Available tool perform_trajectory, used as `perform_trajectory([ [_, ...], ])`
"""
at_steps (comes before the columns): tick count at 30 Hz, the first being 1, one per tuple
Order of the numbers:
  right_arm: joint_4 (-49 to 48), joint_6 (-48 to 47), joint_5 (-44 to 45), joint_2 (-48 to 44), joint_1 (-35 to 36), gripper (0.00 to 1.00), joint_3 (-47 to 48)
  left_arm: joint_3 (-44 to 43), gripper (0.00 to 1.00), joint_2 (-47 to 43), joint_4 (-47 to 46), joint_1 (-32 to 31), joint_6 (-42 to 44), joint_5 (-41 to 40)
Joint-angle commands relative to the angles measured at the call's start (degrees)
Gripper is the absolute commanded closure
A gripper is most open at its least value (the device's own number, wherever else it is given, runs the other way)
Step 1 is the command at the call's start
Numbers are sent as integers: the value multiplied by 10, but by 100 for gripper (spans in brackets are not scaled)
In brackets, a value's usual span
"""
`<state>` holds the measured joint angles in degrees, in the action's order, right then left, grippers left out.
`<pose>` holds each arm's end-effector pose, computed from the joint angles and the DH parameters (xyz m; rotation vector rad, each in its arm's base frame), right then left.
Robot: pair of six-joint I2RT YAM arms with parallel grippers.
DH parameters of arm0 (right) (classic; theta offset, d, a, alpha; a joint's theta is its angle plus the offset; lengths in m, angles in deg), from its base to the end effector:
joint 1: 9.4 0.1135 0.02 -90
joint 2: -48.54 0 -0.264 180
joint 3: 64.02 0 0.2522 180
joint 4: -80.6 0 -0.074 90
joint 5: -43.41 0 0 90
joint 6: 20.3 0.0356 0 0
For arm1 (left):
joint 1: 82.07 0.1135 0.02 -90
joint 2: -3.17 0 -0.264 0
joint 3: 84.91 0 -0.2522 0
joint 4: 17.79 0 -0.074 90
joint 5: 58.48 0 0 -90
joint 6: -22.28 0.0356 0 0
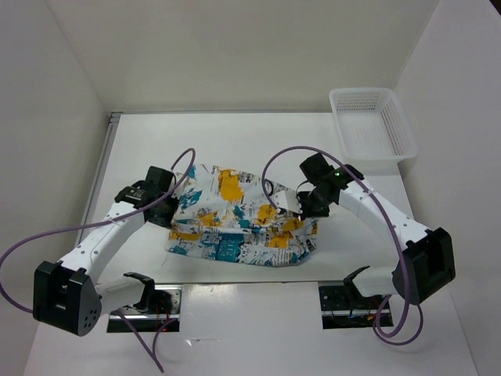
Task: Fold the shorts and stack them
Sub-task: Fold the shorts
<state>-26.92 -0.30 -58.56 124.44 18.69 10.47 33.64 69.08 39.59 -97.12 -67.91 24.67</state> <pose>0.2065 0.1186 0.2588 -2.1437 1.8055 0.1325 0.2090 -0.0518 0.2385 0.3019 2.6214 0.0688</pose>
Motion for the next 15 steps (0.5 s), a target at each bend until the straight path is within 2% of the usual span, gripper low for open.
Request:
perform_trajectory([
  [1, 108, -72, -11, -12, -1, 100, 44, -9, 100, -11, -4, 1, 2, -16],
  [4, 156, -103, -6, -7, -1, 100, 59, -9, 100, -4, -17, 38, 2, -21],
  [7, 156, -109, 26, -18, 19, 100, 24, -9, 100, -9, 9, 38, 2, 12],
  [11, 156, -114, 31, -30, 68, 100, -19, 1, 100, -25, 30, 32, 2, 18],
  [14, 156, -114, 31, -30, 99, 89, -32, 7, 100, -30, 57, 19, 2, 25],
  [15, 156, -114, 31, -25, 109, 79, -32, 22, 100, -30, 57, 13, 2, 25],
])
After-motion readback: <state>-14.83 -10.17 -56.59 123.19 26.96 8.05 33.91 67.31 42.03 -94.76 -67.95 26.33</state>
